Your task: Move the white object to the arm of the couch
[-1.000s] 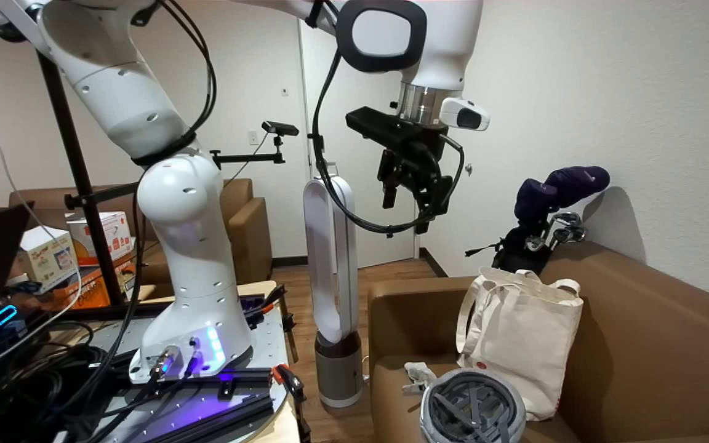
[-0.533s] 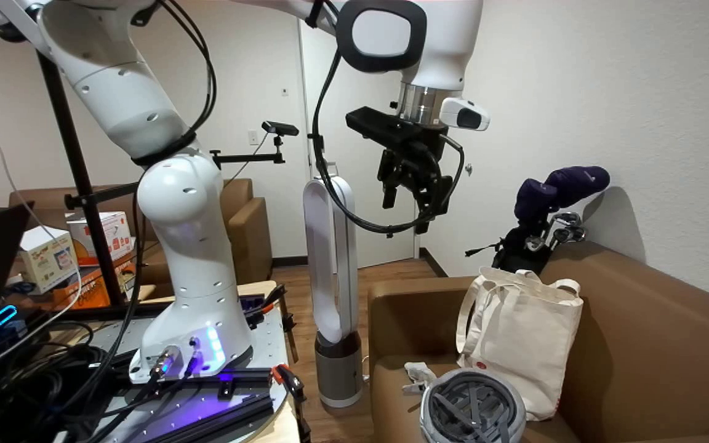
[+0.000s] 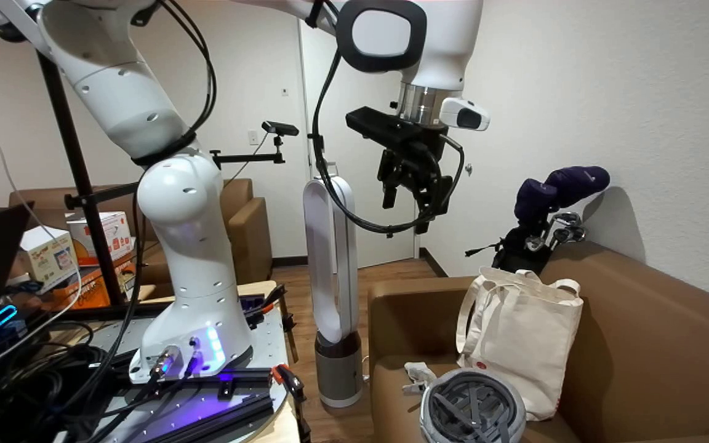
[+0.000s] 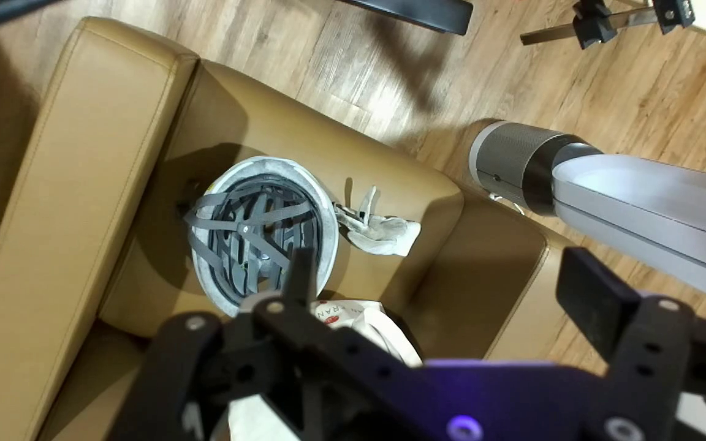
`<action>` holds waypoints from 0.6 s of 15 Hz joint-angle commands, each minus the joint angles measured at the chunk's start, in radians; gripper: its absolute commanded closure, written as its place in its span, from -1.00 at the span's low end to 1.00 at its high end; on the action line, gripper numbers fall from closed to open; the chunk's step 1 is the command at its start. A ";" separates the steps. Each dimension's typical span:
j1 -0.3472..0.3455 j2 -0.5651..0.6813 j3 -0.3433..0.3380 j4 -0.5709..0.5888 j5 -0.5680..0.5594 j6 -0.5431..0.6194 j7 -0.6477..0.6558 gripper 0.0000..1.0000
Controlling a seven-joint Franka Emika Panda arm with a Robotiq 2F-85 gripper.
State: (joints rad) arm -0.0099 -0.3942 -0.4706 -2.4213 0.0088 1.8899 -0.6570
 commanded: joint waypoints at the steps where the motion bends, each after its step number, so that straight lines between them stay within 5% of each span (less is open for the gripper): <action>1: -0.054 0.011 0.050 0.001 0.021 -0.001 -0.018 -1.00; 5: -0.020 0.080 0.094 0.004 0.058 0.029 -0.065 -1.00; 9: 0.022 0.200 0.151 -0.011 0.212 0.112 -0.106 -1.00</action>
State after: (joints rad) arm 0.0003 -0.2973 -0.3649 -2.4307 0.1140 1.9388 -0.7096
